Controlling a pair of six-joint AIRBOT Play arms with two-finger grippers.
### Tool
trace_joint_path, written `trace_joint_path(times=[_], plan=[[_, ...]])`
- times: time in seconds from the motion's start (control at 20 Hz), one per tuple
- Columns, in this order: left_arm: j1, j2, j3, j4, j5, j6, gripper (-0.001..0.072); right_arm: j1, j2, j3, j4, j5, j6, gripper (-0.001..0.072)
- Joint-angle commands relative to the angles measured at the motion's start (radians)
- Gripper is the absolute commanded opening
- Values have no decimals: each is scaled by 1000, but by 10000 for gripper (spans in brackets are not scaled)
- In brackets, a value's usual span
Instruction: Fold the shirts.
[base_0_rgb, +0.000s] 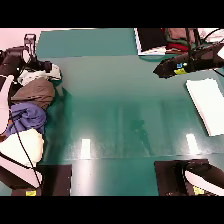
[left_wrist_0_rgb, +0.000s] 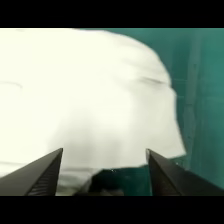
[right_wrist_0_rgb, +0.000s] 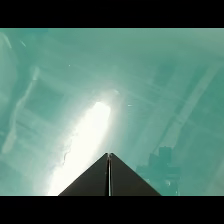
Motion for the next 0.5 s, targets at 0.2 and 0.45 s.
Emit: trace_joint_path(times=[0.2, 0.45], plan=[[27, -98, 4, 2, 68, -2, 600, 1, 0, 0, 0, -4, 0, 22], [27, -44, 175, -1, -53, 0, 23, 1, 3, 34, 0, -2, 0, 22]])
